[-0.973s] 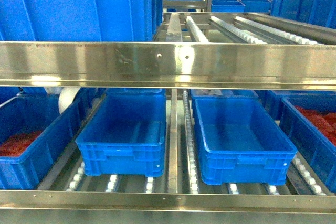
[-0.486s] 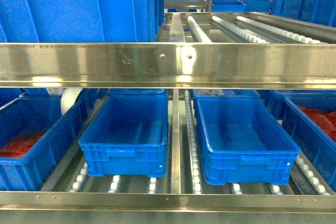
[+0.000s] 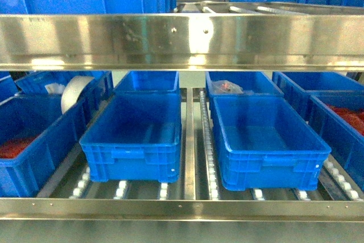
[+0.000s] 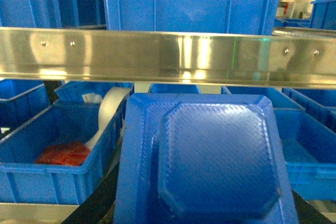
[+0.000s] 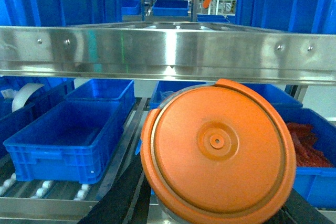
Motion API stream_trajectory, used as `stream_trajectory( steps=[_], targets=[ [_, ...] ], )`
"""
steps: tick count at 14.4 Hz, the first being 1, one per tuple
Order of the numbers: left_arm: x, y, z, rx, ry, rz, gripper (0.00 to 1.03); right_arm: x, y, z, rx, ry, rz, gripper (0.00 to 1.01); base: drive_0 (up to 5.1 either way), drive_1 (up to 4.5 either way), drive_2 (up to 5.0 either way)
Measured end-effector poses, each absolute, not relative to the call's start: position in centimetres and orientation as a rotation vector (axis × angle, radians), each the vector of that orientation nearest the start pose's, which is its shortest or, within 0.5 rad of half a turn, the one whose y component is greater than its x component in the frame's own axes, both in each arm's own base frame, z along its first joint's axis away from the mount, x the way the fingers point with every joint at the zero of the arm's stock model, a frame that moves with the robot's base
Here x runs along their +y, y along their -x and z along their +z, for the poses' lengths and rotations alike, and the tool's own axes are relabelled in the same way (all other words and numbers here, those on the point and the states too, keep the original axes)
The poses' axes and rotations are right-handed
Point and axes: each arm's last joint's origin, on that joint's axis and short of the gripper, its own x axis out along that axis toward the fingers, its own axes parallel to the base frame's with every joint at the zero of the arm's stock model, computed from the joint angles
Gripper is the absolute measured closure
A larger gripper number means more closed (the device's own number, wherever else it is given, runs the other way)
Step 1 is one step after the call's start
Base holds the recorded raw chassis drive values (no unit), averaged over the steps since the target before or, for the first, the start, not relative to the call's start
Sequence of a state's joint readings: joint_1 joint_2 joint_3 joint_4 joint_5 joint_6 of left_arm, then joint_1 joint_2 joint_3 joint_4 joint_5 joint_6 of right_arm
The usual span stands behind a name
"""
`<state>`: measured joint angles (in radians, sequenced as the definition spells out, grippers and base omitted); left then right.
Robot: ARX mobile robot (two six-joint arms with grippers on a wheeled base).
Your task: Sort blue parts and orange caps into right shelf containers
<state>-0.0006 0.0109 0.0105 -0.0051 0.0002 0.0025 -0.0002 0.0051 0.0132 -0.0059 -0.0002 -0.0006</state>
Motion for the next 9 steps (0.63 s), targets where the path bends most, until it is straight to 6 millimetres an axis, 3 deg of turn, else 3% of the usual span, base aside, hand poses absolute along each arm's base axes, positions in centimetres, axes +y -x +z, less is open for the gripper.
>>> stream_trajectory(
  steps=[9],
  targets=[
    [0.0,-9.77,16.56,0.007,-0.002,0.0,0.6,0.0,-9.72,16.7,-0.002,0.0,0.0,0.59,0.0,0.0,0.0]
  ],
)
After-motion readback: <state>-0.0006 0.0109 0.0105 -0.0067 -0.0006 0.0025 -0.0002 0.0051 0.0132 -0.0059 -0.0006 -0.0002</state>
